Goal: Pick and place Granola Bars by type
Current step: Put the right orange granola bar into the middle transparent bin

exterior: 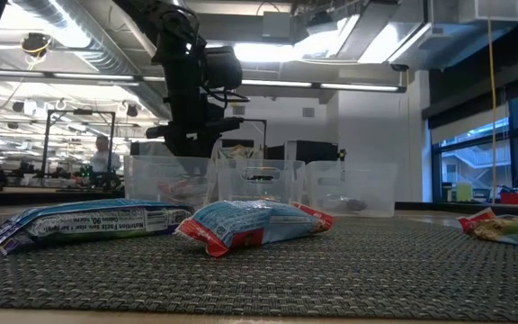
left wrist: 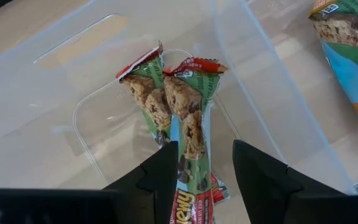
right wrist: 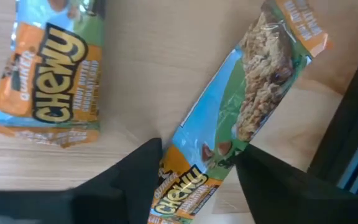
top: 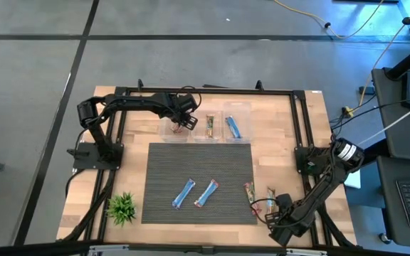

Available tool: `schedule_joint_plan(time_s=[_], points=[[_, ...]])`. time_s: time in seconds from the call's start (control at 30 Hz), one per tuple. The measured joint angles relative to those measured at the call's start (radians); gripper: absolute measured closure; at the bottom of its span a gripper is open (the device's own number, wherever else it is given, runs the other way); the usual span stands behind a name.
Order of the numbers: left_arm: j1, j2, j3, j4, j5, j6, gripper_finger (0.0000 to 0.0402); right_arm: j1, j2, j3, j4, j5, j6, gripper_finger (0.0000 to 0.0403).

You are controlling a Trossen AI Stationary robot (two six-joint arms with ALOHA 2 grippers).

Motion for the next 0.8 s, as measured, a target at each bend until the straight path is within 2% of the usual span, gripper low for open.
schedule_joint_plan(time_s=[0.27, 0.43, 0.7, 0.8], points=[[0.0, 0.0, 0.0, 0.0, 0.0, 0.0, 0.0256, -0.001, 0.002, 0.0, 0.009, 0.005, -0.01, 0.0274], [0.0, 0.0, 0.0, 0.0, 0.0, 0.0, 0.0256, -0.001, 0.005, 0.021, -0.016, 0.007, -0.027, 0.0309], [0.0, 0.0, 0.0, 0.009, -0.005, 0.017, 0.0256, 0.001, 0.007, 0.155, -0.258, -0.014, -0.032, 0.0326], [-0.006, -0.002, 0.0, 0.025, -0.027, 0.051, 0.0256, 0.001, -0.012, 0.212, -0.325, 0.037, -0.051, 0.0328]])
